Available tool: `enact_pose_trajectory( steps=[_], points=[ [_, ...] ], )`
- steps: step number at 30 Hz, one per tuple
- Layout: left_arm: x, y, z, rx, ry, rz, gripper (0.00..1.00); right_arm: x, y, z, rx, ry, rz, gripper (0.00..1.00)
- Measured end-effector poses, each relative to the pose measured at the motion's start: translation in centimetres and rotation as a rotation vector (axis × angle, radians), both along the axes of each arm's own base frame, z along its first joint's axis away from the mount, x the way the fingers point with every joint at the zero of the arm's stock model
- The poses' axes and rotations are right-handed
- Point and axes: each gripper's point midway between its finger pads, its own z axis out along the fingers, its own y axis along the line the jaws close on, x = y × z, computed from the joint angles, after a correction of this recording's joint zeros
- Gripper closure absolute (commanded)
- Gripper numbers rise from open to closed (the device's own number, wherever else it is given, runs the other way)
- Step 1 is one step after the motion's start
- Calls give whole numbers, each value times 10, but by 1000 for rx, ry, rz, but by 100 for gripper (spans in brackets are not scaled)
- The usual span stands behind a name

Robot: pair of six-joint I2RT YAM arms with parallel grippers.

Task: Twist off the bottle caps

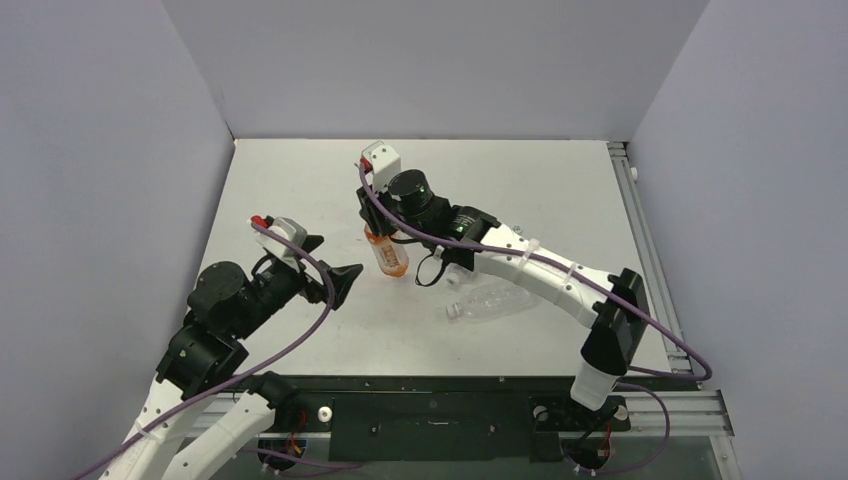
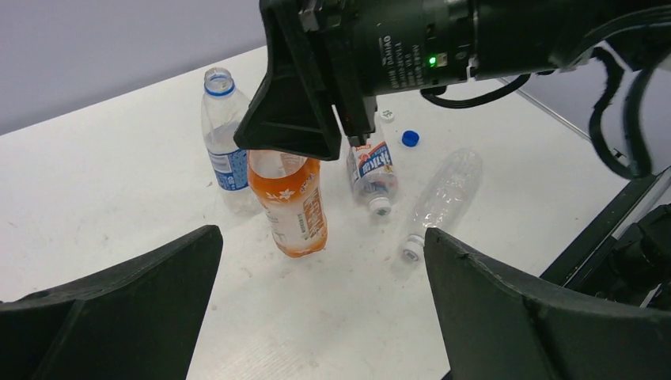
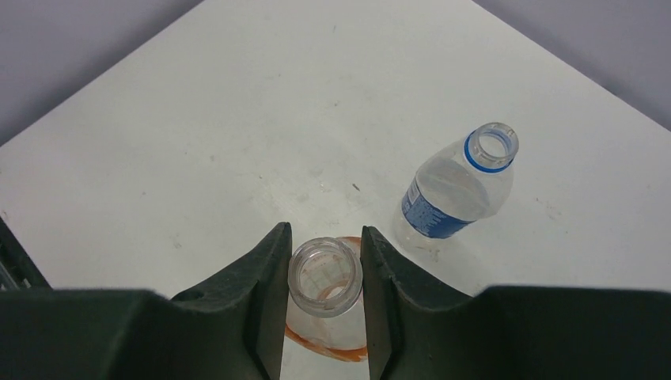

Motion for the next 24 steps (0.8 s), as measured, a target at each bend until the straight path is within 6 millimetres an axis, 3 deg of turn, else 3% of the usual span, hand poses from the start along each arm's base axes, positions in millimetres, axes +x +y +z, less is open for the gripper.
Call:
enact_pose_trajectory(
  steps=[7,13,20,24],
  points=[
    [1,6,-11,30,43,31,3,16,12,-52,-2,31,-30,100],
    [2,7,-7,33,49,34,3,21,12,-80,55,62,-70,100],
    [2,5,-9,42,56,23,4,37,8,-82,175,58,-129,100],
    [3,3,-9,46,59,17,4,39,7,-82,191,56,-137,89]
  ],
)
